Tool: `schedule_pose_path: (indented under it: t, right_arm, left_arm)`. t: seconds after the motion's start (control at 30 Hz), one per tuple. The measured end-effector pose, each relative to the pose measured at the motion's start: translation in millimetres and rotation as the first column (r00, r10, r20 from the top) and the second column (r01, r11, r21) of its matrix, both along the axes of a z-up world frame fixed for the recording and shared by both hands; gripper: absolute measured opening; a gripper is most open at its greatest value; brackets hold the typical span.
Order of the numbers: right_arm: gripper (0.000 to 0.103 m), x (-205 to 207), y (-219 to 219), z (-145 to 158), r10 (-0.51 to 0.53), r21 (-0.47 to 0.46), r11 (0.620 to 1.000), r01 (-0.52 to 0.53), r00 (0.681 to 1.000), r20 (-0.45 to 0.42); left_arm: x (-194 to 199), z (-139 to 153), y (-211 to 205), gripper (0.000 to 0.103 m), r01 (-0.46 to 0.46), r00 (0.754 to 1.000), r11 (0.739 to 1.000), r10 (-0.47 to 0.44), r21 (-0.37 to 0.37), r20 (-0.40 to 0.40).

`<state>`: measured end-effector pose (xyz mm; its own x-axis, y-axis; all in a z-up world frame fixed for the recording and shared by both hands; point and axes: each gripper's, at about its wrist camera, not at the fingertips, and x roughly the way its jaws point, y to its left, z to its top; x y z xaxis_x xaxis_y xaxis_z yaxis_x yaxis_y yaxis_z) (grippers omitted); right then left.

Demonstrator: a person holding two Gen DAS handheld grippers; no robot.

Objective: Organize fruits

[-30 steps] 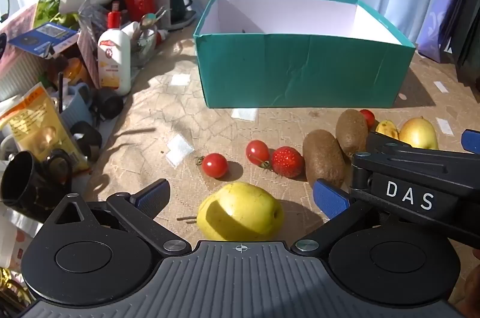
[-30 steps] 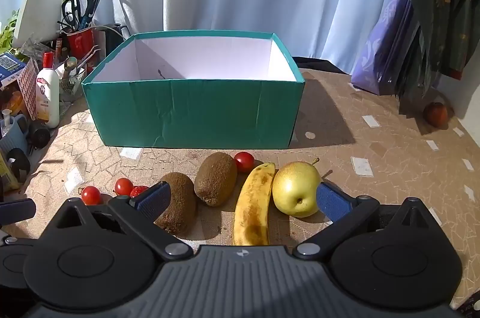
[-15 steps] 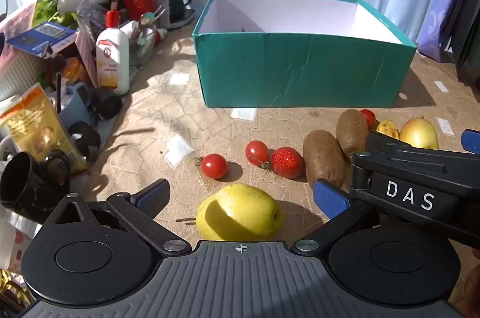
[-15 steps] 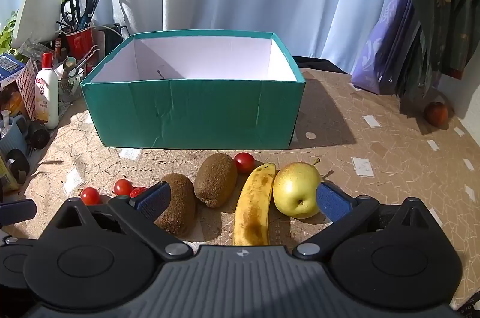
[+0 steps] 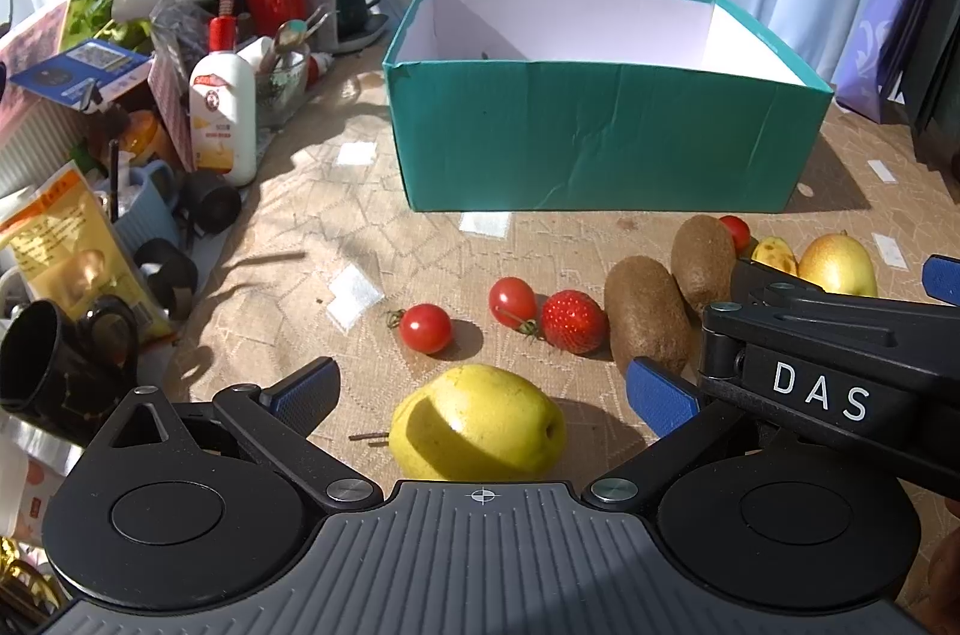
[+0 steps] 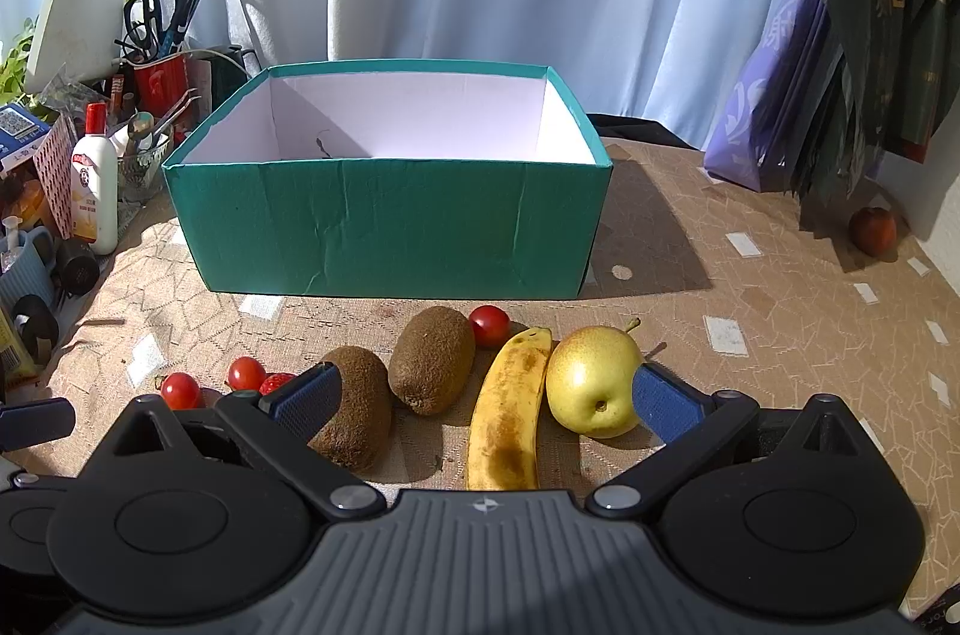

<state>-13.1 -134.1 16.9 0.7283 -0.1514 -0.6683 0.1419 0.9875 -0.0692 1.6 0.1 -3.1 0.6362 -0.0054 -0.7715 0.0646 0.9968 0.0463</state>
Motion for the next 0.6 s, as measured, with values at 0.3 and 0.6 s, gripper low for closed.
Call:
schedule_pose_path:
  t: [0.3,0.6]
  right_arm:
    - [0.103,0.1,0.0,0.4,0.000,0.000,1.000,0.000,1.000,0.000]
    - [0.103,0.6,-0.1,0.6,0.000,-0.003,1.000,0.000,1.000,0.000]
  left_arm:
    - [-1.9,-2.0,-0.4,0.103,0.001,1.000,1.000,-0.001,0.001,0.001]
    - [-1.2,-1.2,-0.9,0.103,0.003,1.000,1.000,-0.003,-0.001,-0.004]
